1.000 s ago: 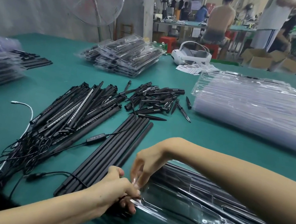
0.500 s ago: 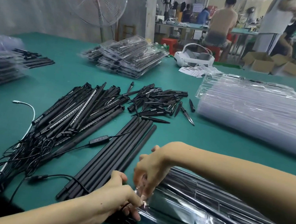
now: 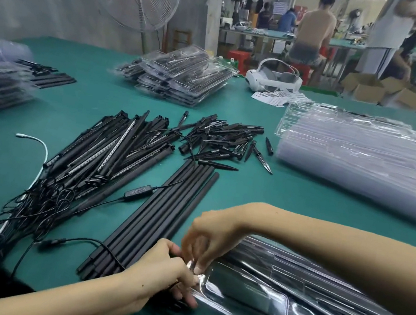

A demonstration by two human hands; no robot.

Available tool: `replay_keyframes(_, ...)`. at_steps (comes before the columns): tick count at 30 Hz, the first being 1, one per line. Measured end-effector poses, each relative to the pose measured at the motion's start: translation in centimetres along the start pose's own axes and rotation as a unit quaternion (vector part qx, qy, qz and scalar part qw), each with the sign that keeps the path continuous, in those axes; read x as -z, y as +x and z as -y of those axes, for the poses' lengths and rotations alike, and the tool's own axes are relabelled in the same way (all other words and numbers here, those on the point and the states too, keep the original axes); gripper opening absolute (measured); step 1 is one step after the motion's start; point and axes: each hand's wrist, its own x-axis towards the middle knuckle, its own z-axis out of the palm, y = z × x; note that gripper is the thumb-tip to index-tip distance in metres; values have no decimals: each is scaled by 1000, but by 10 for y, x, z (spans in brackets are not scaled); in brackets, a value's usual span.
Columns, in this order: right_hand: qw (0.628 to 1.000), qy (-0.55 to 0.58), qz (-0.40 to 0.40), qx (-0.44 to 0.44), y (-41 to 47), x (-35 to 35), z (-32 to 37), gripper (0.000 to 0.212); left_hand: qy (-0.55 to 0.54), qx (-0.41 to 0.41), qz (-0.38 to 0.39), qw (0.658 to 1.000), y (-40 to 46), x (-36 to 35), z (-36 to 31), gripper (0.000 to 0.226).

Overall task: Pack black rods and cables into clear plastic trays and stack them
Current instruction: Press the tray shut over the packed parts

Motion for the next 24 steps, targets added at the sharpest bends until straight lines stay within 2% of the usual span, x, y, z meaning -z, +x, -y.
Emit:
replay_keyframes(3,999,28,-15,4,1,2,-1,29,-23,-5,-14,1000,2,2,-2,28)
replay_keyframes(6,1000,18,-7,-1,5,3,-2,28,17,2,40,999,4,7,-5,8)
replay_keyframes(10,998,62,2,-5,7,0,-5,30,71,-6,67,995,2,13,-8,6)
replay_keyframes(16,990,142,-9,8,4,-4,-8,16,23,-2,47,999,5,13,-5,13)
replay_keyframes(24,998,-7,-56,4,9,-16,-6,25,9,2,17,1000,8,8,-2,18)
